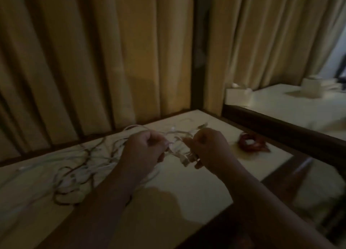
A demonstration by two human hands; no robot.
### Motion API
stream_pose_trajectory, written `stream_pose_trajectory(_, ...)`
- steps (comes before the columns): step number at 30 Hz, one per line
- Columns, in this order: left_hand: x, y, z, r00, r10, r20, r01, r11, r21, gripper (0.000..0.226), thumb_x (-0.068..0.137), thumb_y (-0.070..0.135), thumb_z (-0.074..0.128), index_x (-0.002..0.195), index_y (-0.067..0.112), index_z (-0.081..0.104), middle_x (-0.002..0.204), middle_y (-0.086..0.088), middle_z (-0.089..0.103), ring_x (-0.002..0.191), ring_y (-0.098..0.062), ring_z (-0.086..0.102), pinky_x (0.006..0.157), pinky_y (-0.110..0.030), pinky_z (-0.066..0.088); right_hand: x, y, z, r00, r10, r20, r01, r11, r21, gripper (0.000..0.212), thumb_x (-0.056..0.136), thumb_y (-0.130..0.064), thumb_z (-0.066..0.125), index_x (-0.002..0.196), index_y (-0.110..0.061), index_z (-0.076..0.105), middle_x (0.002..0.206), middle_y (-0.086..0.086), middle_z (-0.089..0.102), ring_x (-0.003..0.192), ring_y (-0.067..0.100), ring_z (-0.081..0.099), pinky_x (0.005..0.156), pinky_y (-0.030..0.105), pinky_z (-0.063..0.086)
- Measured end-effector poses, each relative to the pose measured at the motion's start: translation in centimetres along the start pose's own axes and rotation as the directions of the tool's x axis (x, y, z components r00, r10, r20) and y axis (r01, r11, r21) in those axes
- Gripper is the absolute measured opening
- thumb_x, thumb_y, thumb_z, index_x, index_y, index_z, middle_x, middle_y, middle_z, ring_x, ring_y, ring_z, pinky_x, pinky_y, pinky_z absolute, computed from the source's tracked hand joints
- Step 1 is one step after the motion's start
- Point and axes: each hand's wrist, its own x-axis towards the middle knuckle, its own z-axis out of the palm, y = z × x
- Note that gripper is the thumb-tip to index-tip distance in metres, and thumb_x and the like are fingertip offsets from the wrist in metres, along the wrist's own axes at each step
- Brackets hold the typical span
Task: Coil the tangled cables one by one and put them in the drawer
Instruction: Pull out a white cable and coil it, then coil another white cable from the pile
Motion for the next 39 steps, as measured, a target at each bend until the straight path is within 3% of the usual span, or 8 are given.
stream_pose_trajectory(7, -0.4, -2.6, 10.8, 0.994, -0.103, 0.043, 0.102, 0.994, 0.035, 0.008, 0.089, 0.021, 0.074, 0.081, 0.020, 0.076, 0.076, 0.002, 0.075, 0.076, -0.017, 0.071, 0.076, -0.049, 0.062, -1.4, 7.5, -7.0, 0.992, 0.108, -0.062, -0.116, 0.981, -0.153, 0.012, 0.099, -0.027, 0.060, 0.100, -0.020, 0.069, 0.092, 0.001, 0.071, 0.083, 0.017, 0.070, 0.075, 0.036, 0.062)
stream_pose_trajectory(14, 0.9, -2.3, 15.9, 0.991, 0.022, 0.134, -0.063, 0.948, 0.311, 0.021, 0.096, 0.020, 0.059, 0.110, 0.025, 0.075, 0.108, 0.009, 0.072, 0.094, -0.004, 0.060, 0.076, -0.018, 0.047, -0.4, 9.6, -8.4, 0.988, -0.078, -0.136, 0.002, 0.874, -0.486, 0.030, 0.102, -0.015, 0.053, 0.129, -0.023, 0.064, 0.118, -0.004, 0.060, 0.093, 0.006, 0.054, 0.067, 0.009, 0.039)
stream_pose_trajectory(19, 0.3, -3.2, 16.5, 0.935, 0.163, 0.316, -0.325, 0.751, 0.574, 0.042, 0.097, 0.019, 0.047, 0.138, 0.022, 0.056, 0.130, 0.001, 0.060, 0.117, -0.018, 0.051, 0.098, -0.033, 0.046, -0.5, 10.3, -8.9, 0.982, -0.143, -0.126, 0.040, 0.799, -0.600, 0.037, 0.103, -0.025, 0.051, 0.140, -0.023, 0.054, 0.126, -0.002, 0.065, 0.101, 0.009, 0.063, 0.084, 0.018, 0.049)
stream_pose_trajectory(24, 0.0, -3.6, 16.6, 0.894, 0.187, 0.408, -0.435, 0.581, 0.688, 0.045, 0.098, 0.025, 0.045, 0.143, 0.025, 0.046, 0.135, 0.002, 0.051, 0.118, -0.021, 0.043, 0.098, -0.037, 0.041, -0.1, 10.9, -9.1, 0.982, -0.140, -0.126, 0.043, 0.817, -0.575, 0.026, 0.103, -0.019, 0.047, 0.110, -0.012, 0.071, 0.106, 0.004, 0.070, 0.092, 0.015, 0.063, 0.079, 0.023, 0.048)
stream_pose_trajectory(32, -0.7, -3.4, 15.3, 0.907, 0.193, 0.376, -0.393, 0.711, 0.584, 0.051, 0.093, 0.013, 0.049, 0.143, 0.020, 0.047, 0.139, -0.001, 0.048, 0.126, -0.021, 0.043, 0.107, -0.040, 0.040, 0.8, 12.0, -8.7, 0.967, -0.135, -0.215, 0.032, 0.904, -0.426, 0.017, 0.100, -0.026, 0.056, 0.111, -0.022, 0.069, 0.116, 0.000, 0.062, 0.098, 0.011, 0.056, 0.073, 0.017, 0.040)
stream_pose_trajectory(35, -1.3, -2.8, 13.3, 0.916, 0.254, 0.311, -0.389, 0.753, 0.530, 0.047, 0.090, 0.003, 0.049, 0.134, 0.018, 0.057, 0.133, -0.001, 0.054, 0.119, -0.019, 0.050, 0.102, -0.036, 0.046, -0.4, 10.7, -8.4, 0.915, -0.229, -0.331, 0.056, 0.887, -0.459, 0.017, 0.096, -0.027, 0.059, 0.109, -0.022, 0.067, 0.124, 0.005, 0.059, 0.111, 0.019, 0.055, 0.089, 0.034, 0.052)
stream_pose_trajectory(37, -2.0, -2.2, 10.9, 0.922, 0.295, 0.249, -0.383, 0.776, 0.501, 0.047, 0.084, -0.006, 0.049, 0.122, 0.017, 0.064, 0.120, 0.000, 0.060, 0.107, -0.014, 0.056, 0.094, -0.034, 0.051, -2.0, 8.8, -7.4, 0.882, -0.340, -0.326, 0.166, 0.872, -0.460, 0.023, 0.092, -0.028, 0.058, 0.111, -0.019, 0.067, 0.126, 0.007, 0.057, 0.114, 0.022, 0.054, 0.090, 0.042, 0.054)
stream_pose_trajectory(39, -3.3, -1.8, 7.6, 0.923, 0.338, 0.183, -0.384, 0.780, 0.494, 0.044, 0.080, -0.010, 0.048, 0.107, 0.017, 0.068, 0.105, 0.003, 0.062, 0.094, -0.009, 0.057, 0.083, -0.028, 0.053, -3.7, 6.7, -5.7, 0.882, -0.415, -0.225, 0.307, 0.866, -0.394, 0.020, 0.091, -0.027, 0.059, 0.109, -0.021, 0.066, 0.120, 0.001, 0.056, 0.103, 0.015, 0.057, 0.080, 0.031, 0.053)
